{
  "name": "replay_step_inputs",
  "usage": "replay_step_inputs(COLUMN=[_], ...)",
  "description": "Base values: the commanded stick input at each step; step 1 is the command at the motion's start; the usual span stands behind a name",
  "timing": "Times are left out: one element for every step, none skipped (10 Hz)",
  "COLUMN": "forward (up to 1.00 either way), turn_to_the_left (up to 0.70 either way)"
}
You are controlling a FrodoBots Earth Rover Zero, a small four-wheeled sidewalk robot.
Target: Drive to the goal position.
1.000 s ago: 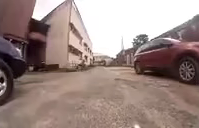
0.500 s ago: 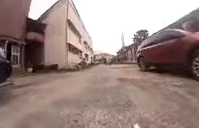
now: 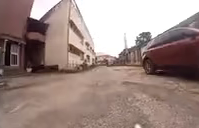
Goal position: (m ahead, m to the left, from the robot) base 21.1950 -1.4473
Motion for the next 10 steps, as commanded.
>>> replay_step_inputs(forward=[1.00, 1.00, 1.00, 1.00, 1.00, 1.00, 1.00, 1.00, 1.00, 1.00], turn_to_the_left=[0.00, 0.00, 0.00, 0.00, 0.00, 0.00, 0.00, 0.00, 0.00, 0.00])
